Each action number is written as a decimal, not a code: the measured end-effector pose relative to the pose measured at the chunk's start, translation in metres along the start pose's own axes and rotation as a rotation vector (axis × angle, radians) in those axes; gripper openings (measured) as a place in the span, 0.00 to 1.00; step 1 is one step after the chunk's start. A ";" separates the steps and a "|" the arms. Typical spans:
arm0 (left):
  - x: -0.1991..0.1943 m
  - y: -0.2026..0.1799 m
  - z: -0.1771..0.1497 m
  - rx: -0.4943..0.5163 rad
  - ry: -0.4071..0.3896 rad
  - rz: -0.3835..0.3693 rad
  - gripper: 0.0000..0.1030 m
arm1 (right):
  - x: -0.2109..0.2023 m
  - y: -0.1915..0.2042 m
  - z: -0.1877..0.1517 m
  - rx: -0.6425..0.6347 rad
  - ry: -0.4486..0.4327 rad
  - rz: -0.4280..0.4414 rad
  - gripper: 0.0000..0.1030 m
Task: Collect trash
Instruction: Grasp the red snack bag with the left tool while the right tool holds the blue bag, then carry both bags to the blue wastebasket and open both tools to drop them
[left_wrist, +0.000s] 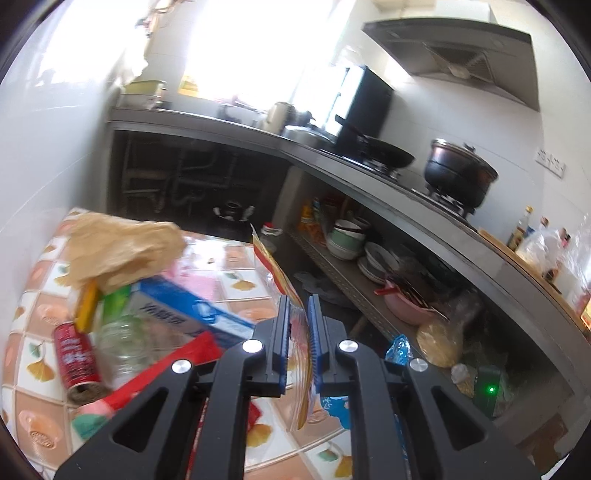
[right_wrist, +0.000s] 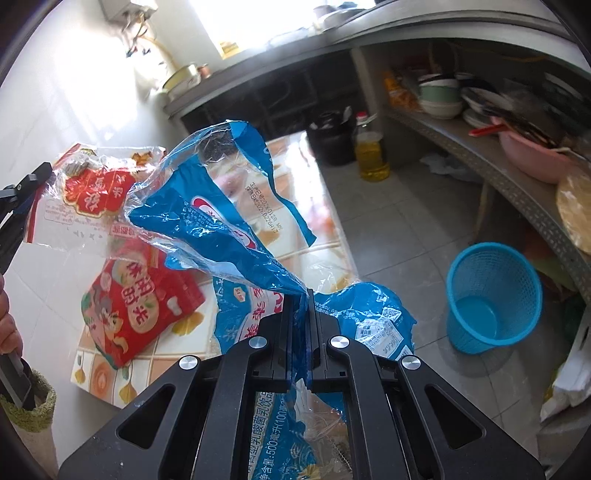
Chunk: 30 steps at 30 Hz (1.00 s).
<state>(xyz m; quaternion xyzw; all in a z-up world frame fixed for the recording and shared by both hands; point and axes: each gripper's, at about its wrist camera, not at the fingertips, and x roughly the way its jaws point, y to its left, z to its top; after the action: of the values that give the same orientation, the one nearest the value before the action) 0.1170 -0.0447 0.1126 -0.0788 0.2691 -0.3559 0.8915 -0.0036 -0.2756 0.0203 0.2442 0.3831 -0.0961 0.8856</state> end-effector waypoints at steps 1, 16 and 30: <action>0.005 -0.006 0.001 0.008 0.006 -0.011 0.09 | -0.004 -0.008 0.000 0.015 -0.009 -0.008 0.03; 0.200 -0.170 -0.032 0.180 0.336 -0.227 0.09 | -0.019 -0.170 -0.005 0.382 -0.034 -0.208 0.03; 0.438 -0.251 -0.145 0.368 0.745 -0.170 0.09 | 0.107 -0.314 0.000 0.574 0.154 -0.446 0.03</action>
<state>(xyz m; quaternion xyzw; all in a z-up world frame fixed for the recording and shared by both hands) 0.1543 -0.5179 -0.1124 0.1939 0.4972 -0.4746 0.7000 -0.0422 -0.5447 -0.1705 0.3996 0.4498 -0.3716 0.7070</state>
